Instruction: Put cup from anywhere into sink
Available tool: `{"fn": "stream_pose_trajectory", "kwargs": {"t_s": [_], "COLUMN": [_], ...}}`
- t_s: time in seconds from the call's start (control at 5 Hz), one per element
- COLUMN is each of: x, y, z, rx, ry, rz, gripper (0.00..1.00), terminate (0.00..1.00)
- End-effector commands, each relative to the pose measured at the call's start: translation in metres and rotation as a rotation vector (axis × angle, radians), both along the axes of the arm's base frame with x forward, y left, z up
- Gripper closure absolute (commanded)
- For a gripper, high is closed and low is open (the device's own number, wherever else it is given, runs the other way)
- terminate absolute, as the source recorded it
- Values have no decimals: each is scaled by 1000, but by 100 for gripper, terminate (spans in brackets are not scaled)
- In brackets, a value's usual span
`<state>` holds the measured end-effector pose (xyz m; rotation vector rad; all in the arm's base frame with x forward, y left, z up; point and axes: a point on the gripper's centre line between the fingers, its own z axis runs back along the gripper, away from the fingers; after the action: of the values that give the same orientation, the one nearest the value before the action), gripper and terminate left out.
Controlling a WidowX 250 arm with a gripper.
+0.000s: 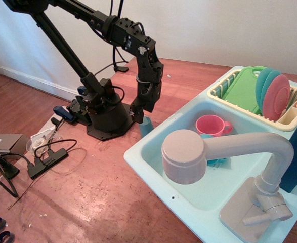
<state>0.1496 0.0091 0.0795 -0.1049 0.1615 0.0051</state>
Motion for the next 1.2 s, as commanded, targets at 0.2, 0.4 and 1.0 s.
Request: {"fn": "stream_pose_trajectory", "kwargs": {"t_s": [0.2, 0.4, 1.0], "x": [4, 6, 8], "y": [-3, -7, -2], "z": [-14, -30, -39], "rx": [-16, -30, -13], "ry": [31, 42, 50], "rz": [-10, -19, -52], "gripper": [0, 0, 100], "terminate": [0, 0, 0]}}
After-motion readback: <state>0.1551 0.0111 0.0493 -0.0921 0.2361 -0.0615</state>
